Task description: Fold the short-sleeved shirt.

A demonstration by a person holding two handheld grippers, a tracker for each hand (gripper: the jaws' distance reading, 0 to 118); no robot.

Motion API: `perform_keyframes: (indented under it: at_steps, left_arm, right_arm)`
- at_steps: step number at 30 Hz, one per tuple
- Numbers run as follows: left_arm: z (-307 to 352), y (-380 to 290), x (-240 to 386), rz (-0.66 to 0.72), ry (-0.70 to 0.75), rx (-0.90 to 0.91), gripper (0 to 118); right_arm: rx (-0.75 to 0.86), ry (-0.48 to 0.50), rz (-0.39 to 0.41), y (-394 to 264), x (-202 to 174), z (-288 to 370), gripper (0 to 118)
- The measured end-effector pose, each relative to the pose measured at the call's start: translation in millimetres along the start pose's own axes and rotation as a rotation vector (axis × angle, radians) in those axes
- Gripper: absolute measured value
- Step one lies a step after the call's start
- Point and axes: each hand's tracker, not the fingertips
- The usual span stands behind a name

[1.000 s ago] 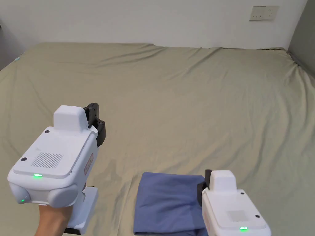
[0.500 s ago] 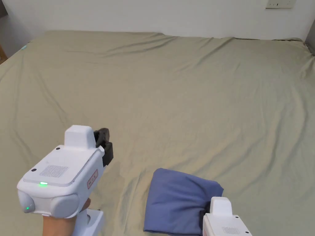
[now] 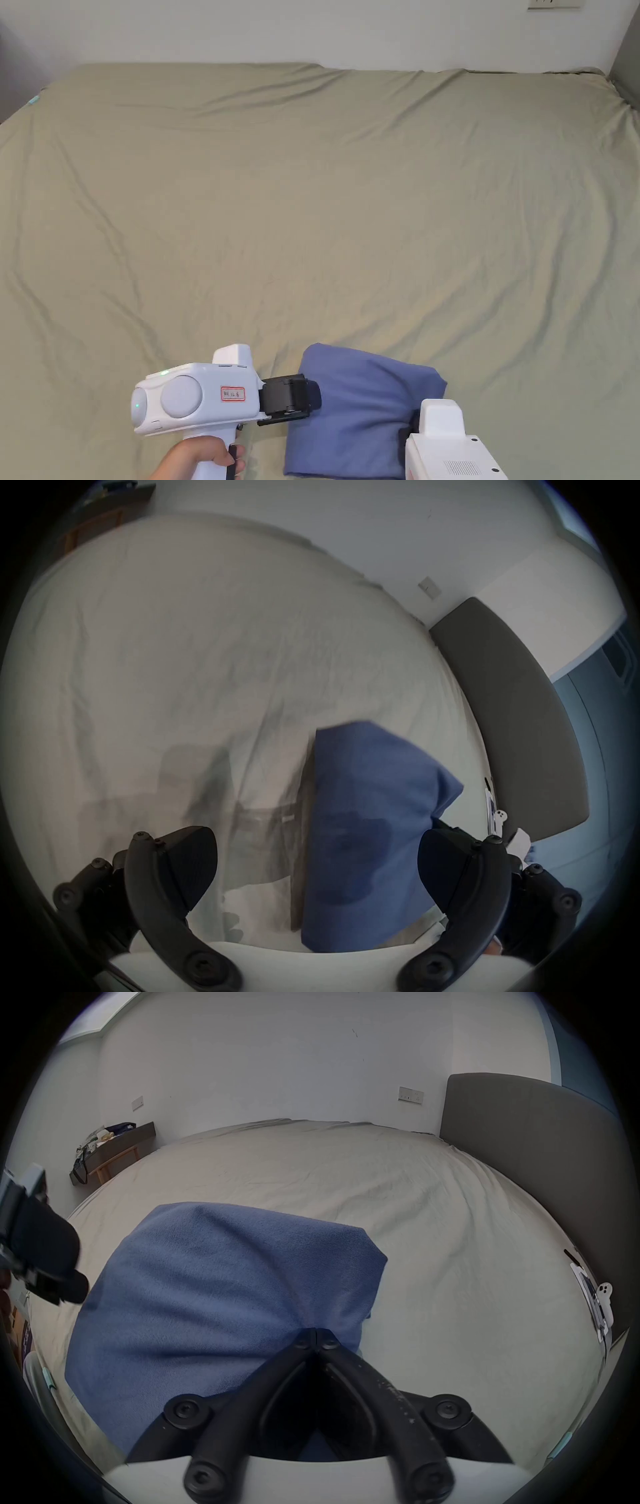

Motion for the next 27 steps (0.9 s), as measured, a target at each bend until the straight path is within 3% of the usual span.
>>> perform_keyframes:
  at_steps: [2,4,5,9,13,19,23,27]
  left_arm:
    - [-11,2,-1,0.023,-0.013,-0.023,100]
    - [-18,2,-1,0.023,-0.052,-0.055,62]
    - [-20,2,1,0.019,-0.067,-0.065,49]
    - [-19,-2,9,-0.021,-0.044,-0.051,42]
    - [-10,-3,11,-0.030,-0.028,-0.032,14]
    - [23,8,8,-0.033,-0.076,0.016,11]
    - [46,19,0,-0.137,0.036,0.063,11]
    - [74,35,-38,-0.114,0.064,0.075,10]
  right_arm:
    - [0.000,0.002,-0.002,0,1,0,1]
    - [0.001,0.005,-0.006,-1,1,-1,1]
    - [0.000,0.007,-0.007,-1,2,-1,1]
    - [0.001,0.011,-0.007,-1,2,-1,1]
    - [0.010,0.026,0.020,5,1,5,1]
    - [0.093,0.052,0.029,38,-2,27,1]
    - [0.166,0.065,0.038,63,-5,41,1]
    - [0.203,0.063,0.036,79,-8,51,1]
